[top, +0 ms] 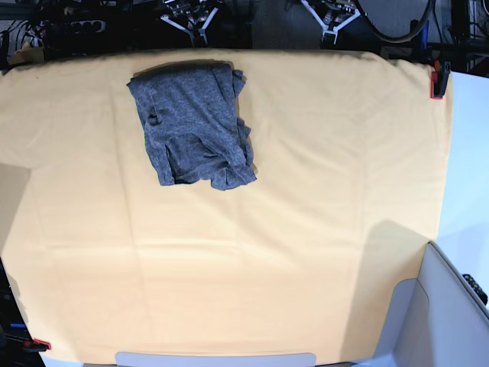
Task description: Fold the T-shirt properly
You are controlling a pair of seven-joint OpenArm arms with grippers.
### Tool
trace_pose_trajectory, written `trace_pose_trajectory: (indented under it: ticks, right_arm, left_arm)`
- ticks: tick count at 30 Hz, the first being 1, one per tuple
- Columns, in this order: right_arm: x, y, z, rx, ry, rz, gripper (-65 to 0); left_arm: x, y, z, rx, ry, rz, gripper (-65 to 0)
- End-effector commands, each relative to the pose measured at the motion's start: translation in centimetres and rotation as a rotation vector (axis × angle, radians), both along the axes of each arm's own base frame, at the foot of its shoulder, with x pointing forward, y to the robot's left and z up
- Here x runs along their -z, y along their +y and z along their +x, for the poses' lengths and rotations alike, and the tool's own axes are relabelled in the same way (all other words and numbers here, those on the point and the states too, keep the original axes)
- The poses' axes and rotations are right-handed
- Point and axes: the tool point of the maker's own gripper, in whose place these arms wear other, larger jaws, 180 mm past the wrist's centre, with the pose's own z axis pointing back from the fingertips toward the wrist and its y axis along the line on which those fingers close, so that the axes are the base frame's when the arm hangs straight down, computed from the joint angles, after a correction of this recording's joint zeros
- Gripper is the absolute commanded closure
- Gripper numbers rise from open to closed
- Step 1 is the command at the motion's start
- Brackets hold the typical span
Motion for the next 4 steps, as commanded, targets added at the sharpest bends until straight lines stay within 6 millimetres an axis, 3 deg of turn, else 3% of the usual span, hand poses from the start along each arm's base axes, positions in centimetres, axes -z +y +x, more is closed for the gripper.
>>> trace_pose_trajectory:
  ticks: [1, 4]
  right_arm:
    - [0.0, -0.3, -0.1, 0.005, 0.0, -0.009, 0.0]
    - [0.0, -0.2, -0.2, 0.005, 0.001, -0.007, 0.0]
  left_arm:
    - [0.0, -0.6, 0.1, 0.005, -0.005, -0.009, 0.0]
    - [0.1, -1.7, 0.8, 0.005, -0.016, -0.024, 0.0]
